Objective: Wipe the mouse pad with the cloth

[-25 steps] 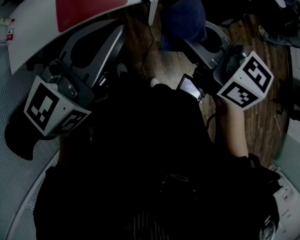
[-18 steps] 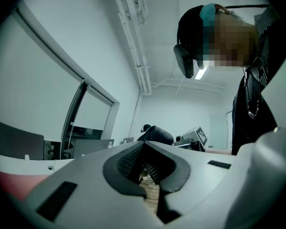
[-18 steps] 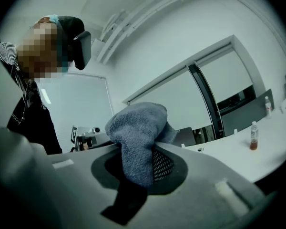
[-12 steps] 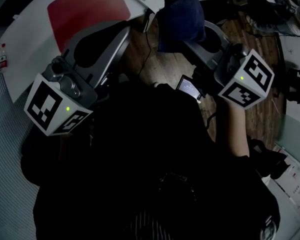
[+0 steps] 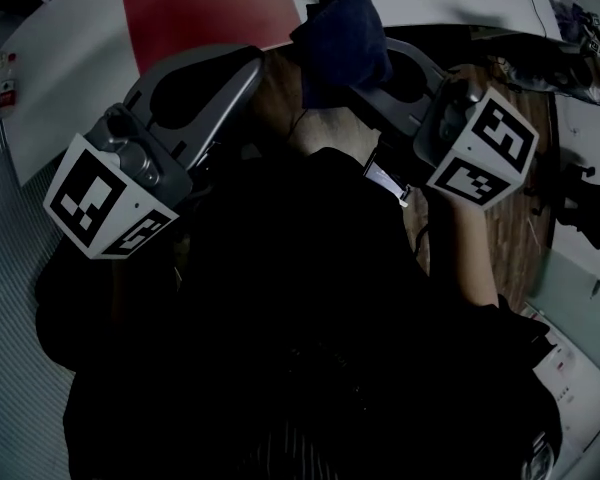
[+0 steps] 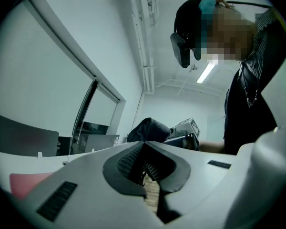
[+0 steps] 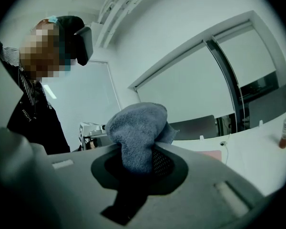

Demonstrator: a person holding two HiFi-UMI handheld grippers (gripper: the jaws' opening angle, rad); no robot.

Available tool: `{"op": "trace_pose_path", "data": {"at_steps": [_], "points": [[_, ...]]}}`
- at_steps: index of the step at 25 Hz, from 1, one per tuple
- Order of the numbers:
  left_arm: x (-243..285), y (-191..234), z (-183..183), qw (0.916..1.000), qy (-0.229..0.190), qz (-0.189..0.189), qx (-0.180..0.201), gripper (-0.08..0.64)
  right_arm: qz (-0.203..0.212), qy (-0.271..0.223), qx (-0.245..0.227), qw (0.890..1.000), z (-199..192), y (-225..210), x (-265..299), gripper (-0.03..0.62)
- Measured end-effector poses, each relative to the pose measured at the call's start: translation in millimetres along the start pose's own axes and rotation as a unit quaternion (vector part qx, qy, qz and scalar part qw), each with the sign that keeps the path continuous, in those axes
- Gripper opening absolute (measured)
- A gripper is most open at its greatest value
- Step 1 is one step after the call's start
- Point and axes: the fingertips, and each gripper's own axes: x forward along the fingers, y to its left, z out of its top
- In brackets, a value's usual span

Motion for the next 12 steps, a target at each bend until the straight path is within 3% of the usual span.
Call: {"op": "trace_pose_path", "data": {"at_steps": [4,8,12], "points": [[-12.8,11.5,2.2,0.9995,-0.02,0.011,-0.024,0.008,0.022,-0.003,0.011,1.0,7.0,-6.0,14.3,0.069],[-3.6,18.7,-3.0,0.9996,0.004,0.004,-0.026,0.008,0.046,-0.004,0.012,0.999,14.5,-19.0,26.4,0.069],[14.5,27.9,7.4,0.9992,0.005,0.032,-0.023,0.008,0.079,-0.014,0.012,0.997,32.2,-40.2,29.2,0.069]]}}
